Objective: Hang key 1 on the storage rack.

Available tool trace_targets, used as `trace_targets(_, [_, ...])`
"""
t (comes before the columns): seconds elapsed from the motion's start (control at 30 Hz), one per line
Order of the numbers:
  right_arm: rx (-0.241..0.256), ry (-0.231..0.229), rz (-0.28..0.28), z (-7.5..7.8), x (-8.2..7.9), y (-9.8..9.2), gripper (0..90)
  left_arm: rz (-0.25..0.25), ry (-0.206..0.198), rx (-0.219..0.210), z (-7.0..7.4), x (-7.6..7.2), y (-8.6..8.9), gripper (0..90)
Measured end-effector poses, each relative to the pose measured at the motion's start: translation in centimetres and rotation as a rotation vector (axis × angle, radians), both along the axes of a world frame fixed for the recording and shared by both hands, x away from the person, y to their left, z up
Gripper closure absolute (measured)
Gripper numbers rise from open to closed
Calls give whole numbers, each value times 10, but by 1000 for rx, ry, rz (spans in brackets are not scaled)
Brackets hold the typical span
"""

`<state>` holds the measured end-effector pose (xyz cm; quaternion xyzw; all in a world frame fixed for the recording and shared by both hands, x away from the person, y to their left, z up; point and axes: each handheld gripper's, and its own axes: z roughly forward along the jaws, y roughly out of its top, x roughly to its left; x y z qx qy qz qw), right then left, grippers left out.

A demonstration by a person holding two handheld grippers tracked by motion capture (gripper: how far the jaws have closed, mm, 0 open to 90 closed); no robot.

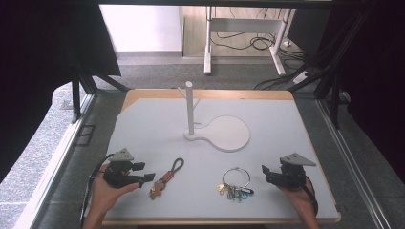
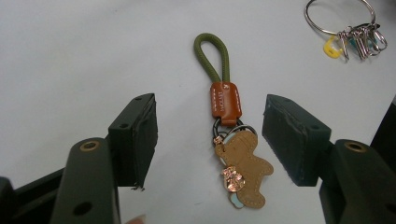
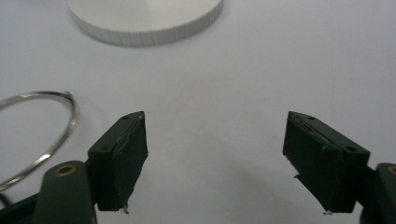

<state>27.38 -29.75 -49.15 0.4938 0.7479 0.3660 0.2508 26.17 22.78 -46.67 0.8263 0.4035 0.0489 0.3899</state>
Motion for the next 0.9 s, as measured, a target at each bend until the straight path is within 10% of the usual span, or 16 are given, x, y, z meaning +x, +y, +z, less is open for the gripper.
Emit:
trace_targets(0.37, [-10,-9,50,17,-11,-3,232,-3,-13,-7,4,-2,-1,361])
trace_targets(0.6, [71,17,68,12,-9,-14,265,-8,-10,-3,3,-1,-2,361])
trace_targets(0.9, [84,19,14,14,-12,-20,301,5,2,10,-1,6,-4,364])
